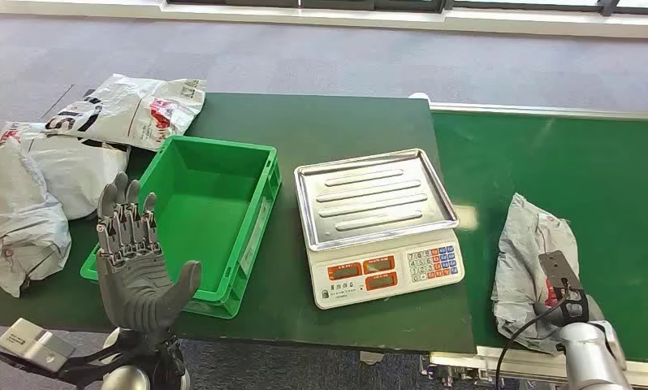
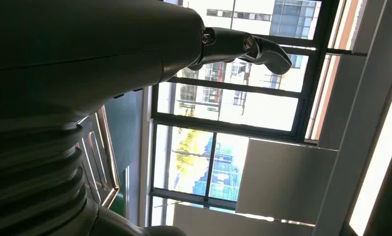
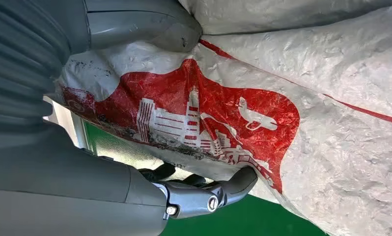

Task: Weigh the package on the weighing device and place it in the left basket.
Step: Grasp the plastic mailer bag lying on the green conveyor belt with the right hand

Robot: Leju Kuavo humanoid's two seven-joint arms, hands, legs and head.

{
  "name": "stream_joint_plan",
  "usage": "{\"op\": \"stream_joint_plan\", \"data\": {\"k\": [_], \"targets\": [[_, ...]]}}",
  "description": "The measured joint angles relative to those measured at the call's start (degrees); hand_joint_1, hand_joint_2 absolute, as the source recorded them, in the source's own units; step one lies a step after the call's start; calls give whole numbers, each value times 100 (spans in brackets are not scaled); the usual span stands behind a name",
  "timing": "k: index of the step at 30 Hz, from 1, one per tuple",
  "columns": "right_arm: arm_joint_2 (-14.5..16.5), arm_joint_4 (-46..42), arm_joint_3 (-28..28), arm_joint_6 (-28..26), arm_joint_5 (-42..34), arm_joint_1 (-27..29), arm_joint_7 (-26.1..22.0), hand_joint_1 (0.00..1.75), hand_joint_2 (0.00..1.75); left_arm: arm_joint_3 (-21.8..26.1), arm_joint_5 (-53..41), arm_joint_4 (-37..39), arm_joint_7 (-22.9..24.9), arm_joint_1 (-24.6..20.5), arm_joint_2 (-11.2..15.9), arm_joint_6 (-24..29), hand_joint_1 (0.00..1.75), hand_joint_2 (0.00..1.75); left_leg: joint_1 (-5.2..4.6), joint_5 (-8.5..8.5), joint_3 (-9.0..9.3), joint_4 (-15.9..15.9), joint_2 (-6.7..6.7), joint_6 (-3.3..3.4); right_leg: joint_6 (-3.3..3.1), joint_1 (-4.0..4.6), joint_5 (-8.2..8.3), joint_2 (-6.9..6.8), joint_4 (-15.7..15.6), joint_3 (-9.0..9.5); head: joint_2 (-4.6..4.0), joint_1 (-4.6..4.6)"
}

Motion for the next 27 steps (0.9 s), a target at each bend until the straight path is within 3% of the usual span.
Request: {"op": "stream_joint_plan", "data": {"k": [8, 9, 12, 13, 27], "targets": [[-28, 216, 16, 564, 263, -88, 202, 0, 175, 8, -20, 7, 2, -4, 0, -14, 0, 175, 2, -15, 55, 1, 7, 14, 8, 7, -9, 4, -18, 58, 0, 0], [-28, 244, 22, 598, 282, -95, 207, 11, 175, 9, -23, 8, 2, -3, 0, -14, 0, 175, 3, -17, 61, 1, 7, 16, 9, 8, -11, 3, -21, 65, 0, 0], [-27, 291, 44, 639, 325, -104, 173, 142, 175, 14, -30, -4, 2, 5, 0, -6, 0, 175, 6, -21, 70, 1, 7, 19, 11, 9, -12, 3, -29, 81, 0, 0], [-27, 295, 48, 637, 332, -103, 121, 175, 175, 17, -30, -19, 2, 13, 0, -2, 0, 175, 7, -21, 71, 1, 7, 19, 12, 9, -11, 2, -31, 84, 0, 1], [107, -60, 68, 128, 374, 58, -636, 175, 175, 74, -52, -260, 2, 148, -22, 108, 0, 175, 13, -22, 60, 3, 12, 22, 20, 14, -3, 1, -35, 80, 0, 1]]}}
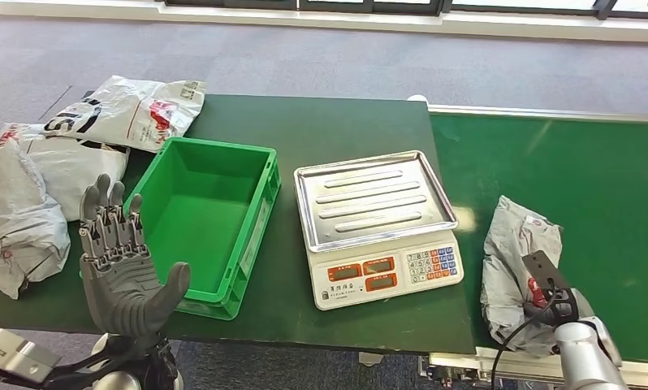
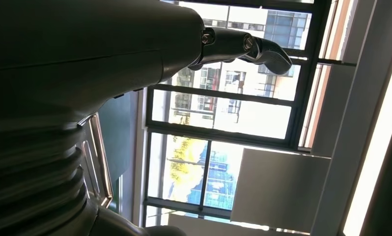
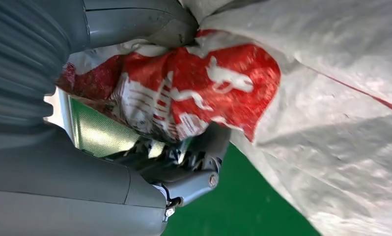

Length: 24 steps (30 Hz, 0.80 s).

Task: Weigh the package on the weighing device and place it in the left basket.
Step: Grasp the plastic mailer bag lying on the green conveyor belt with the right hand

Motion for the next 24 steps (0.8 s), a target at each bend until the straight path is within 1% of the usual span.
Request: {"op": "stream_joint_plan", "data": {"k": [3, 9, 12, 14, 18, 22, 24], "targets": [[126, -365, 0, -289, -115, 180, -97, 175, 175, 10, -5, -34, 0, 51, -22, 66, 0, 175, 0, 1, -10, -4, -3, -2, -5, 1, -3, -1, 1, -13, 0, -1], [299, -1070, -1, -371, -253, 516, -85, 175, 175, 16, -11, -46, -1, 62, -37, 118, 0, 175, 1, 2, -32, -6, -12, -3, -8, -2, -6, -3, 2, -33, 0, 1], [396, -1452, -25, -961, -487, 669, -332, 175, 175, 19, -12, -58, -1, 63, -40, 200, 0, 175, 1, 2, -41, -6, -12, -3, -7, -9, -6, -3, 3, -42, 0, 1], [481, -1866, -45, -1213, -684, 764, -454, 175, 175, 23, -13, -75, -1, 65, -41, 243, 0, 175, 1, 2, -44, -6, -11, -3, -7, -11, -6, -3, 3, -46, 0, 1], [620, -2607, -52, -1286, -986, 933, -603, 175, 175, 25, -14, -98, -2, 67, -41, 299, 0, 175, 0, 1, -44, -6, -10, -3, -7, -11, -6, -3, 3, -49, 0, 1], [698, -3008, -53, -1313, -1049, 1032, -643, 175, 175, 26, -16, -105, -2, 68, -41, 310, 0, 175, 0, 1, -48, -6, -10, -2, -7, -11, -6, -3, 3, -52, 0, 1], [727, -3147, -54, -1422, -1194, 1075, -819, 175, 175, 26, -16, -105, -2, 68, -41, 318, 0, 175, 0, 1, -48, -6, -10, -2, -7, -11, -6, -3, 3, -53, 0, 1]]}}
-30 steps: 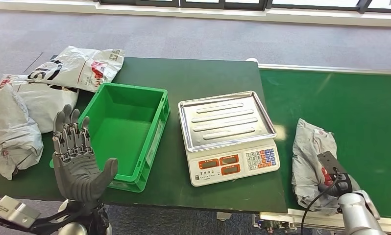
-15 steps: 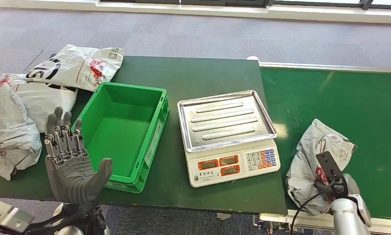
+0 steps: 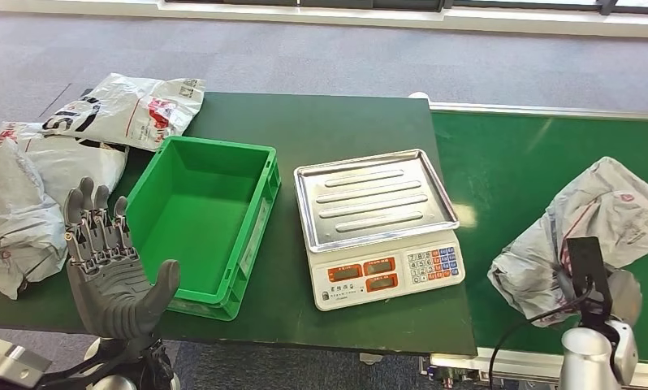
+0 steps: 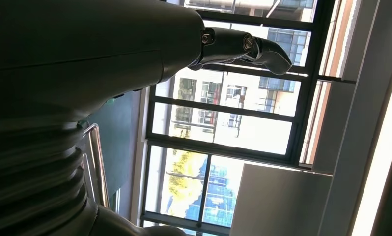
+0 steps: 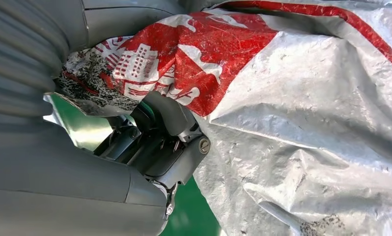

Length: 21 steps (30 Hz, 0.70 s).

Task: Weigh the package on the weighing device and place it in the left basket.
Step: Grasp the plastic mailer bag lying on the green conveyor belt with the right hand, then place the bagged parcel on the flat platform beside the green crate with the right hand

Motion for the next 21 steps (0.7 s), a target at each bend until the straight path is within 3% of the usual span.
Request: {"op": "stream_joint_plan", "data": {"k": [3, 7, 13, 21], "targets": [[92, -384, -1, -437, -613, 131, -684, 175, 175, -2, 0, 2, 1, -1, 0, 25, 0, 175, 0, 0, -1, 0, -1, 0, 0, 0, 0, 0, 0, -2, 0, 1], [421, -1732, 43, -1130, -1391, 458, -1496, 175, 175, -40, -8, 43, 2, -13, 1, 55, 0, 175, 0, -3, -4, -1, -2, -5, -3, 5, -2, 2, 1, -6, 0, -1], [718, -3146, 251, -1445, -1359, 776, -1664, 175, 175, -84, -11, 128, 2, -33, 4, 62, 0, 175, 0, -7, -4, -2, 10, -12, -6, 5, -5, 8, 1, -12, 0, -1], [885, -3970, 505, -1626, -1212, 966, -1741, 175, 175, -125, -11, 204, 2, -51, 13, 62, 0, 175, 0, -7, -3, -1, 15, -11, -6, 3, -4, 10, 1, -12, 0, -1]]}}
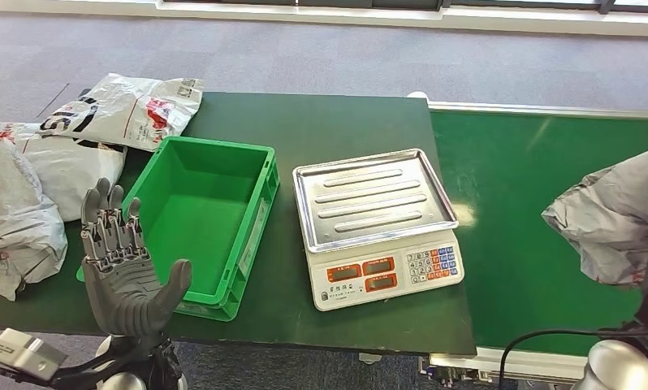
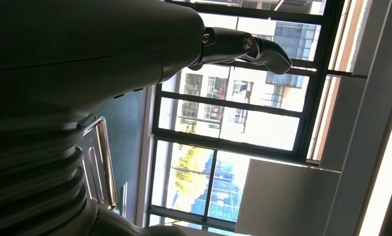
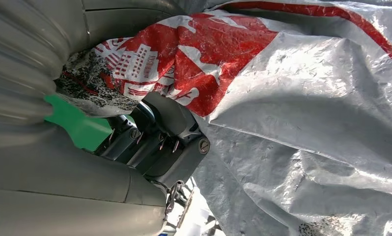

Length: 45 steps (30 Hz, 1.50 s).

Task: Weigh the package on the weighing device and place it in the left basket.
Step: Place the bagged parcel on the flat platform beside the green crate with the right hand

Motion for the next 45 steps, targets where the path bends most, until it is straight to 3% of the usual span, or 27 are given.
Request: {"op": "stream_joint_plan", "data": {"k": [10, 14, 20, 24, 33, 45], "targets": [[51, -251, 131, 39, 114, 53, 6, 175, 175, -4, 1, 33, 0, -8, 2, -5, 0, 175, 0, 0, -1, 0, 1, 0, 0, 1, 0, 2, 0, 0, 0, 0], [51, -213, 637, 630, 827, -67, 207, 175, 175, -33, 19, 80, -1, -80, 21, -90, 0, 175, 0, -3, -42, -6, 15, 0, -2, 2, 0, 15, 2, 1, 0, 1], [65, 1162, 2291, 1037, 1803, -1219, 911, 175, 175, -215, 67, 278, 0, -360, 93, -196, 0, 175, 0, 31, -8, -9, 49, -16, -19, 8, 38, 55, 7, -31, 0, 1], [116, 2016, 2935, 1054, 1906, -1782, 1056, 175, 175, -288, 71, 373, 0, -450, 123, -185, 0, 175, 1, 44, -22, -9, 34, -18, -20, 9, 48, 47, 10, -40, 0, -1], [370, 3354, 3745, 1307, 1769, -2468, 1057, 175, 175, -371, 108, 468, 0, -521, 150, -70, 0, 175, 1, 43, -35, -9, 35, -19, -20, 9, 47, 47, 13, -55, 0, -1], [598, 4298, 4078, 1168, 1480, -2680, 889, 175, 175, -371, 38, 556, 0, -516, 159, -48, 0, 175, 1, 43, -39, -9, 34, -19, -20, 8, 47, 47, 13, -57, 0, -1]]}}
